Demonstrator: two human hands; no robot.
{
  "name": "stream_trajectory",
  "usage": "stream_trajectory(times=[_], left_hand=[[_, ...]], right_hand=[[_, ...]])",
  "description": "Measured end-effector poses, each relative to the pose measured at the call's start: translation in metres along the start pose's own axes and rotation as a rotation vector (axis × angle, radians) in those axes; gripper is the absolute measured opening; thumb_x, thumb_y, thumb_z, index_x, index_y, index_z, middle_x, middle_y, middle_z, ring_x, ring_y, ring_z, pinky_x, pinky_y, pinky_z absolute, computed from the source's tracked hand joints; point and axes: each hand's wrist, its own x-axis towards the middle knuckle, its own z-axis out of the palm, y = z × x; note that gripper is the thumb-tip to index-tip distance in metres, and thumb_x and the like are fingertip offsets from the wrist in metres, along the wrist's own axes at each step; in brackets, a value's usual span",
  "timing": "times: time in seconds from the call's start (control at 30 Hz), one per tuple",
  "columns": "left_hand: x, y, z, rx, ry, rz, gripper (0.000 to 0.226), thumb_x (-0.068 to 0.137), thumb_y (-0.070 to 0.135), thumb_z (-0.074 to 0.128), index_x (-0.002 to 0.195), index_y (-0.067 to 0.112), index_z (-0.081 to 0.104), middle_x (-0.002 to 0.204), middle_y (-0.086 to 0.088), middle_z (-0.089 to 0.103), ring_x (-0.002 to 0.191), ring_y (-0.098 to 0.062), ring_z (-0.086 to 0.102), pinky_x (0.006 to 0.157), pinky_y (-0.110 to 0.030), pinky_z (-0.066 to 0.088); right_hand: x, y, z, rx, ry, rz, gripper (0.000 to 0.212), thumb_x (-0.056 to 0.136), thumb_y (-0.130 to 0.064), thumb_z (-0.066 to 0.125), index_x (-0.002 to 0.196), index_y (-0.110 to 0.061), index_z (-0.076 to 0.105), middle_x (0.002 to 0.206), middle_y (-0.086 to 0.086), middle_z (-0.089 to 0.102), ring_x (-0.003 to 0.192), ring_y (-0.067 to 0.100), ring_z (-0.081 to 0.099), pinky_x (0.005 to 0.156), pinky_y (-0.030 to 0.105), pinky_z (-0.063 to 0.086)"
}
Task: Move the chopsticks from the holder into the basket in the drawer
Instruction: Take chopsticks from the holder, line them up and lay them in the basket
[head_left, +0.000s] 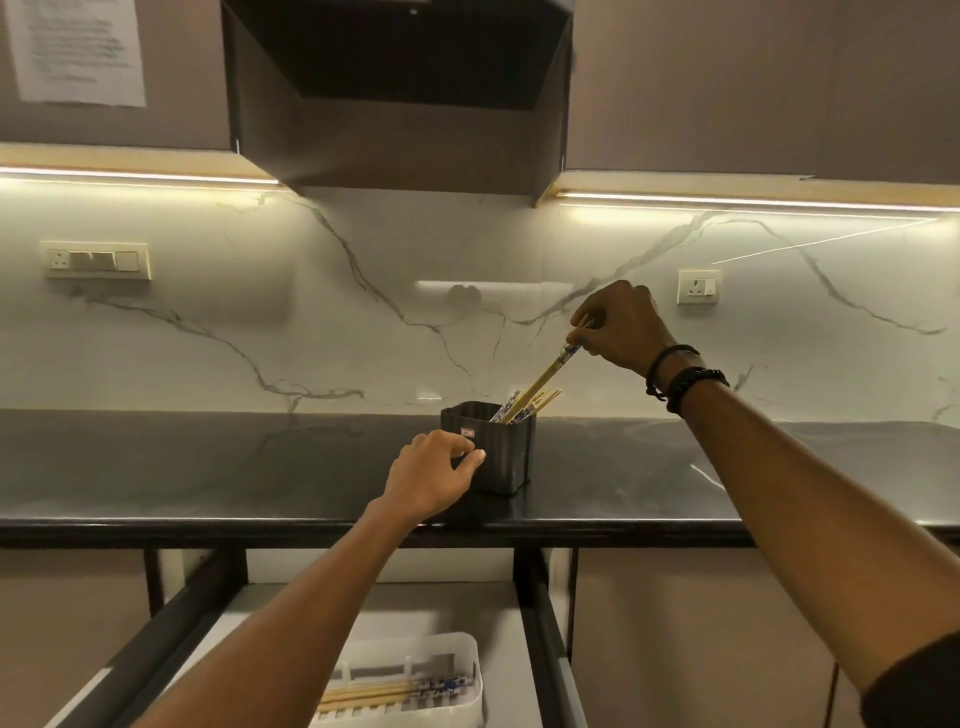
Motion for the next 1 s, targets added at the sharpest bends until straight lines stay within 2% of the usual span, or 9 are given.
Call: stream_trajectory(times=[0.1,0.27,0.47,0.5,0.57,0.63,0.7,0.83,1.0], left_hand=[[0.000,0.006,-0.006,-0.020,0.029,0.005,0.028,0.092,0.037,0.060,0.112,0.020,0.071,0.115,0.003,0.070,0.099,-0.012,0.066,0.085,-0.032,0.053],[-0.003,0.013,-0.013,-0.030,0.068,0.014,0.025,0.092,0.038,0.059,0.106,0.023,0.073,0.102,0.005,0.073,0.089,-0.010,0.066,0.081,-0.033,0.055],[-0.005,0.013,-0.017,-0.031,0.150,-0.010,0.032,0.090,0.038,0.062,0.114,0.018,0.069,0.107,0.003,0.071,0.096,-0.015,0.067,0.084,-0.036,0.056],[-0.005,0.013,-0.018,-0.045,0.139,-0.033,0.031,0.091,0.038,0.062,0.113,0.018,0.069,0.103,0.003,0.072,0.093,-0.015,0.067,0.080,-0.033,0.056],[-0.008,0.011,-0.019,-0.097,0.100,-0.100,0.027,0.091,0.039,0.060,0.105,0.018,0.072,0.086,0.006,0.072,0.075,-0.012,0.067,0.064,-0.023,0.053],[-0.012,0.010,-0.017,-0.175,0.080,-0.164,0.026,0.092,0.038,0.059,0.099,0.018,0.072,0.069,0.008,0.066,0.057,-0.009,0.060,0.053,-0.021,0.047],[-0.017,0.008,-0.014,-0.286,0.073,-0.263,0.028,0.093,0.037,0.057,0.098,0.014,0.071,0.067,0.004,0.063,0.056,-0.010,0.056,0.053,-0.023,0.047],[-0.027,0.004,-0.018,-0.821,-0.011,-0.550,0.032,0.095,0.038,0.053,0.106,0.011,0.066,0.096,-0.006,0.071,0.087,-0.018,0.068,0.071,-0.031,0.057],[-0.042,-0.012,-0.011,-1.315,-0.010,-0.717,0.034,0.093,0.035,0.058,0.113,0.008,0.062,0.109,-0.012,0.071,0.102,-0.028,0.068,0.075,-0.040,0.060]], right_hand=[[-0.004,-0.006,-0.014,-0.016,0.029,-0.017,0.025,0.080,-0.016,0.078,0.098,0.001,0.075,0.091,0.019,0.073,0.083,0.031,0.069,0.087,0.045,0.056],[-0.010,-0.012,-0.030,0.006,0.049,-0.034,0.024,0.081,-0.016,0.077,0.098,0.000,0.075,0.090,0.018,0.073,0.083,0.032,0.068,0.087,0.046,0.055],[-0.025,-0.018,-0.026,0.094,0.046,-0.059,0.024,0.081,-0.016,0.077,0.098,0.001,0.075,0.083,0.017,0.075,0.068,0.024,0.069,0.077,0.032,0.058],[-0.029,-0.018,-0.023,0.121,0.044,-0.052,0.024,0.080,-0.016,0.077,0.098,0.001,0.075,0.083,0.016,0.075,0.068,0.024,0.071,0.075,0.030,0.058],[-0.036,-0.017,-0.014,0.188,0.041,-0.028,0.023,0.080,-0.016,0.078,0.097,0.000,0.075,0.081,0.016,0.075,0.069,0.025,0.073,0.073,0.030,0.060],[-0.044,-0.017,-0.002,0.265,0.034,0.007,0.022,0.079,-0.015,0.078,0.096,-0.001,0.075,0.080,0.017,0.075,0.070,0.027,0.073,0.074,0.035,0.061],[-0.052,-0.016,0.011,0.351,0.022,0.053,0.021,0.079,-0.014,0.079,0.094,-0.001,0.075,0.080,0.018,0.075,0.072,0.030,0.073,0.076,0.042,0.061],[-0.070,-0.015,0.038,0.489,-0.011,0.123,0.024,0.078,-0.015,0.079,0.096,0.000,0.075,0.085,0.019,0.074,0.077,0.032,0.072,0.080,0.046,0.060],[-0.097,-0.015,0.072,0.729,-0.046,0.232,0.021,0.078,-0.008,0.077,0.096,0.001,0.073,0.092,0.020,0.074,0.083,0.032,0.073,0.079,0.045,0.060]])
